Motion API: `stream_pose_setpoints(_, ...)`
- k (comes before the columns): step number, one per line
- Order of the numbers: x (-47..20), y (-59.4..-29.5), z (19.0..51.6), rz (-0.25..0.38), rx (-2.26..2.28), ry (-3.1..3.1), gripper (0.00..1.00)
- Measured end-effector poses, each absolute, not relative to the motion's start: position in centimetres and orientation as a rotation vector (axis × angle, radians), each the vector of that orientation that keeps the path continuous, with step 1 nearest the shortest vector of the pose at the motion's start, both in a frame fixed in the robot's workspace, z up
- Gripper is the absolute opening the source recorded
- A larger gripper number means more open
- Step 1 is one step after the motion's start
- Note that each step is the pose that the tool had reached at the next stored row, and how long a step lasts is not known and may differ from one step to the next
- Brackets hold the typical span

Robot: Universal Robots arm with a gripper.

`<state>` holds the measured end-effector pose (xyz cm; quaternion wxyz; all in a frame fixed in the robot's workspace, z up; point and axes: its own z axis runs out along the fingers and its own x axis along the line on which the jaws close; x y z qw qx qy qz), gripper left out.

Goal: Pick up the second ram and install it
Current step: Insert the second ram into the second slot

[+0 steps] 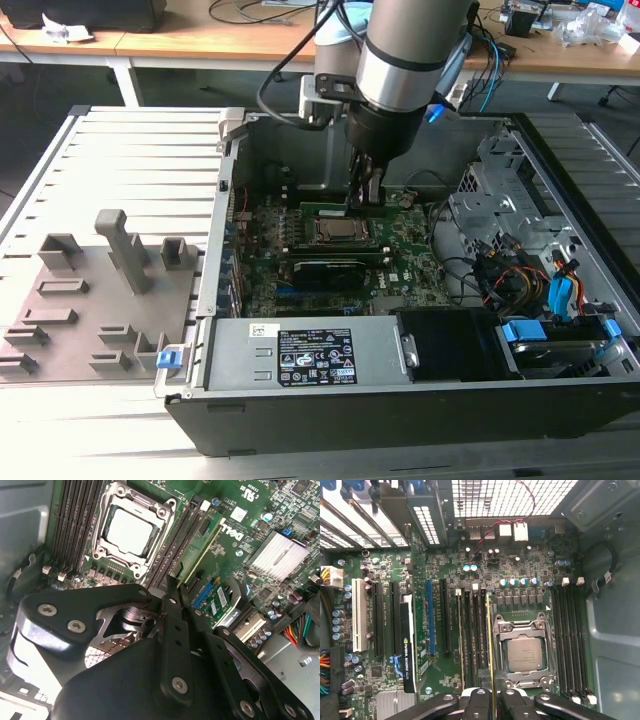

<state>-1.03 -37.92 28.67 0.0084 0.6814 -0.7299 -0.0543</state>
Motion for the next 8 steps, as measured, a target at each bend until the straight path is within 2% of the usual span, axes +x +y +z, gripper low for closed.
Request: stream_pose_setpoints(8, -1.08, -37.92, 28.2, -0.17, 2.129, -2.281, 0.14)
